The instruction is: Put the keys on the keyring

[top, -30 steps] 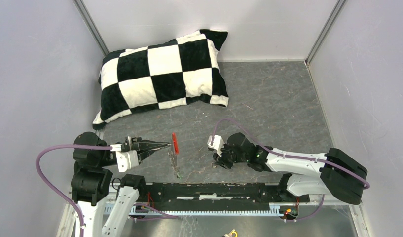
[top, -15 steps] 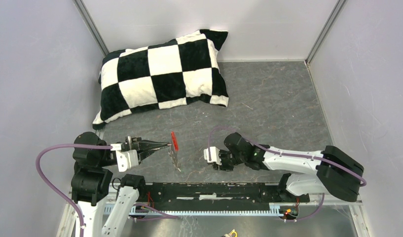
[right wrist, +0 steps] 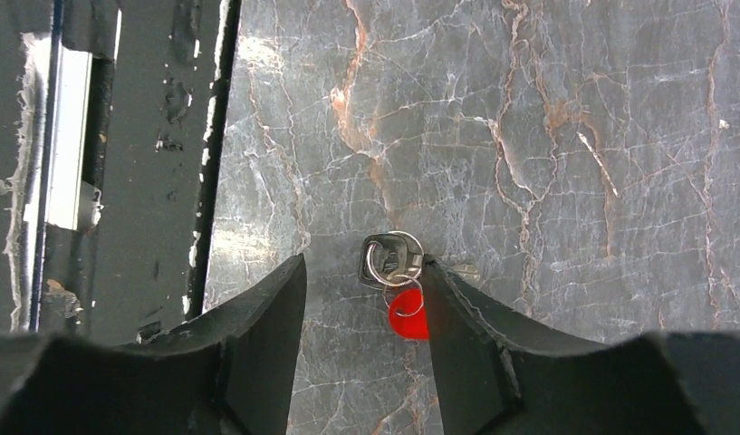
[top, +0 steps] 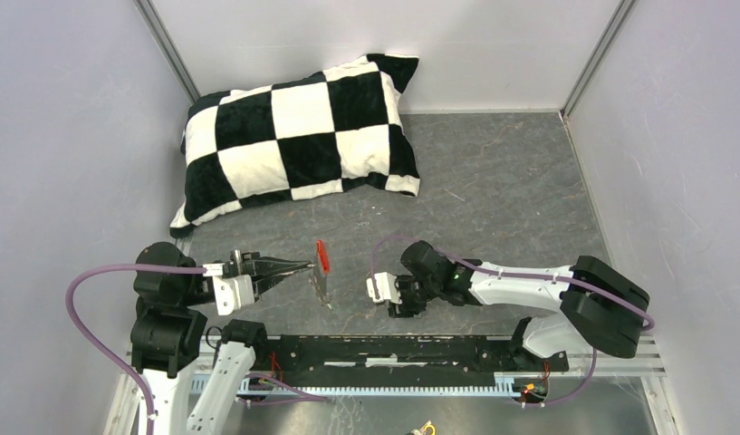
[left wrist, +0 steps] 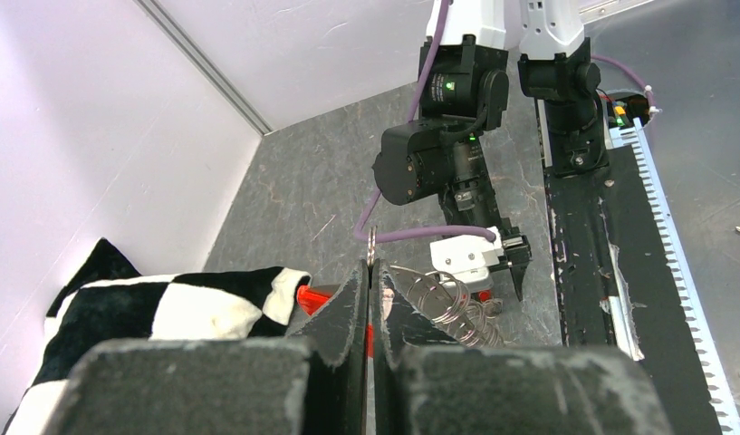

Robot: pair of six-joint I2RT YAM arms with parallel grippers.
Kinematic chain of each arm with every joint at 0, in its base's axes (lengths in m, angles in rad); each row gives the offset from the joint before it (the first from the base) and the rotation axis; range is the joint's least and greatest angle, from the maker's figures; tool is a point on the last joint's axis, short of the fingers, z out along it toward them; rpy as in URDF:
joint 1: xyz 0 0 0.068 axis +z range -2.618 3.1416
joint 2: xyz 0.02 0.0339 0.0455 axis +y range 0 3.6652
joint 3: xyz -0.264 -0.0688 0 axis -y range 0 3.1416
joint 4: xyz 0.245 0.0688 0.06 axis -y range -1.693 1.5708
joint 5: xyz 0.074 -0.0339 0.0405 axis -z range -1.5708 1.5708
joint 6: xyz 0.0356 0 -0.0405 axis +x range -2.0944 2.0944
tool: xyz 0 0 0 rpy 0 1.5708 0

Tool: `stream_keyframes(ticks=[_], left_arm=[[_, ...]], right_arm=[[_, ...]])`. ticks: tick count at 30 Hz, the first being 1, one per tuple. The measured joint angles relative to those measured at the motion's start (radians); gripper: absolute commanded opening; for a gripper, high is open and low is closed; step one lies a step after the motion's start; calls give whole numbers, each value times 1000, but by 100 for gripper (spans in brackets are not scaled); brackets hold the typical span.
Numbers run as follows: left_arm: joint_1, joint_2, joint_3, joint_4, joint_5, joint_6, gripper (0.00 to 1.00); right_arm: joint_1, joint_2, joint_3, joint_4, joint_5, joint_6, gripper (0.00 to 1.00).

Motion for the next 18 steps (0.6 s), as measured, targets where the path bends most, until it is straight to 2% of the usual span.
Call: stream_keyframes(ticks=[18], left_arm=[[0, 0, 0, 0, 0, 0, 2]], right_arm=[[-39, 73, 57, -28, 24, -3, 55]])
